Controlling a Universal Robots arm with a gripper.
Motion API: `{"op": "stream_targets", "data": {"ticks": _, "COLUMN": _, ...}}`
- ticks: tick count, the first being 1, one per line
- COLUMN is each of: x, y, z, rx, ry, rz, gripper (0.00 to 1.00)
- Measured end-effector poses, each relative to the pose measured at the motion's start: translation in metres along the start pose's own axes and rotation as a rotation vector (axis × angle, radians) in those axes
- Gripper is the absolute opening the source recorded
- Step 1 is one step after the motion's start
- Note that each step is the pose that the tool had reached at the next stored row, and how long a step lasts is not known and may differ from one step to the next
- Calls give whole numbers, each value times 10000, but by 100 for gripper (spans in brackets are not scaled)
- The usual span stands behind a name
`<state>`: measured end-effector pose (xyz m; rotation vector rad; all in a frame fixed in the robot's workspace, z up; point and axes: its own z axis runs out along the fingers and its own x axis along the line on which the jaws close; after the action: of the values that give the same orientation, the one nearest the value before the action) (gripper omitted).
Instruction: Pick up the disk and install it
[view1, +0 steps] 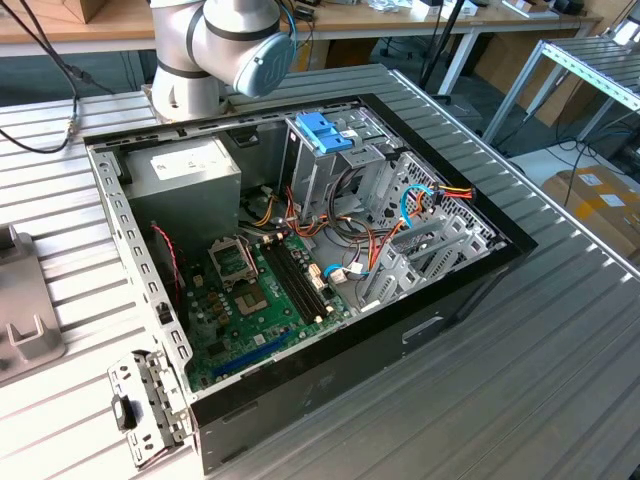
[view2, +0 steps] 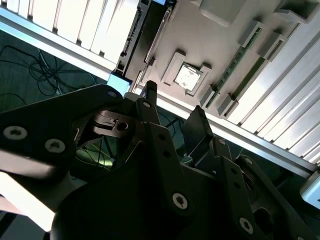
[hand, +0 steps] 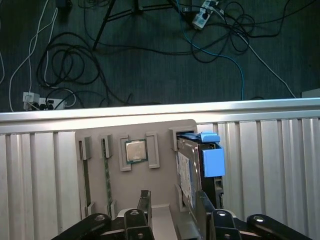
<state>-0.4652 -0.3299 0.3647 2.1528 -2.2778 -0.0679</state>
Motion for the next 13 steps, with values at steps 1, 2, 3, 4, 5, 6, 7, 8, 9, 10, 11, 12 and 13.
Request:
{"op": "stream_targets", "data": {"ticks": 1, "x": -1, "y": 0, "z": 2, "rx": 0, "ry": 0, "rz": 0, "gripper": 48}}
{"op": "stream_targets", "data": {"ticks": 2, "x": -2, "y": 0, "z": 3, "rx": 0, "ry": 0, "rz": 0, "gripper": 48}}
{"op": "stream_targets", "data": {"ticks": 3, "x": -4, "y": 0, "z": 6, "rx": 0, "ry": 0, "rz": 0, "gripper": 48}}
{"op": "stream_targets", "data": {"ticks": 4, "x": -7, "y": 0, "z": 10, "rx": 0, "ry": 0, "rz": 0, "gripper": 48}}
{"op": "stream_targets", "data": {"ticks": 5, "x": -9, "y": 0, "z": 12, "rx": 0, "ry": 0, "rz": 0, "gripper": 48}}
{"op": "stream_targets", "data": {"ticks": 6, "x": -11, "y": 0, "z": 14, "rx": 1, "ry": 0, "rz": 0, "gripper": 48}}
{"op": "stream_targets", "data": {"ticks": 7, "x": -14, "y": 0, "z": 15, "rx": 0, "ry": 0, "rz": 0, "gripper": 48}}
{"op": "stream_targets", "data": {"ticks": 8, "x": -18, "y": 1, "z": 17, "rx": -1, "ry": 0, "rz": 1, "gripper": 48}}
{"op": "stream_targets", "data": {"ticks": 9, "x": -22, "y": 0, "z": 19, "rx": 0, "ry": 0, "rz": 0, "gripper": 48}}
{"op": "stream_targets", "data": {"ticks": 10, "x": -27, "y": 1, "z": 21, "rx": 0, "ry": 0, "rz": 0, "gripper": 48}}
{"op": "stream_targets", "data": {"ticks": 11, "x": -31, "y": 1, "z": 22, "rx": 0, "ry": 0, "rz": 0, "gripper": 48}}
{"op": "stream_targets", "data": {"ticks": 12, "x": -36, "y": 1, "z": 24, "rx": 0, "ry": 0, "rz": 0, "gripper": 48}}
{"op": "stream_targets", "data": {"ticks": 13, "x": -39, "y": 1, "z": 25, "rx": 0, "ry": 0, "rz": 0, "gripper": 48}}
